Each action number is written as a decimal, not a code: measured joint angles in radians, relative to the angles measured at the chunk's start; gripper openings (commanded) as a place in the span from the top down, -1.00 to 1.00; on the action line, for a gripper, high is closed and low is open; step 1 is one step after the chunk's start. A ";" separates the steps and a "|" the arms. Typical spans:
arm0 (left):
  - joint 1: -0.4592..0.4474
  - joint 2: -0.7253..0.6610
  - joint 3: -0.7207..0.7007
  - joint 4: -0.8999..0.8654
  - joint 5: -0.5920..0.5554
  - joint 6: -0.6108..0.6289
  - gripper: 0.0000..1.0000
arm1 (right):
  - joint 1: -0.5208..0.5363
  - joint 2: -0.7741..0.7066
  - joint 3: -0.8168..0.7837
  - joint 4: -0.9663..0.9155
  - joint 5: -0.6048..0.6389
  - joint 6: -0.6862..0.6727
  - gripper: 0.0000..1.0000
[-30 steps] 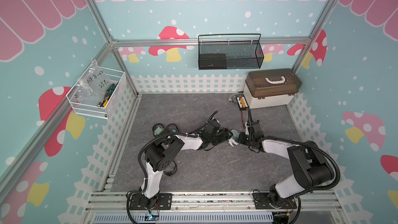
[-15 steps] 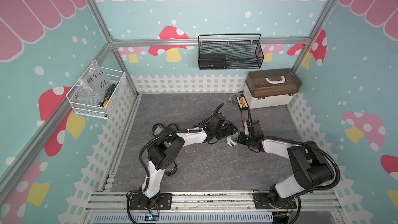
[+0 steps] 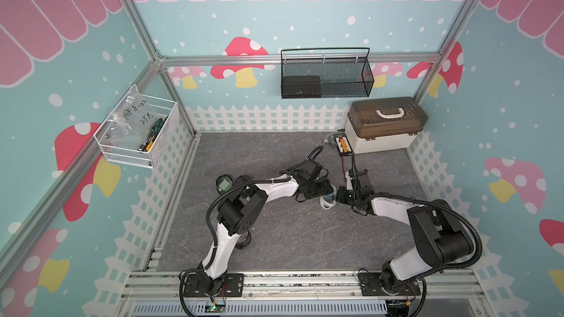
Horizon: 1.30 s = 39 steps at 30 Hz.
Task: Pack away charging kits
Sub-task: Pick up the storage bag at the center of the board.
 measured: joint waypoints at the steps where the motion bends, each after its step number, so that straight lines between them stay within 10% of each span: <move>1: 0.001 0.001 0.002 -0.002 0.004 0.003 -0.54 | 0.000 0.002 0.001 0.000 0.000 0.000 1.00; 39: 0.040 -0.004 -0.108 0.241 0.112 -0.133 -0.46 | -0.001 0.093 0.027 0.118 -0.026 -0.021 1.00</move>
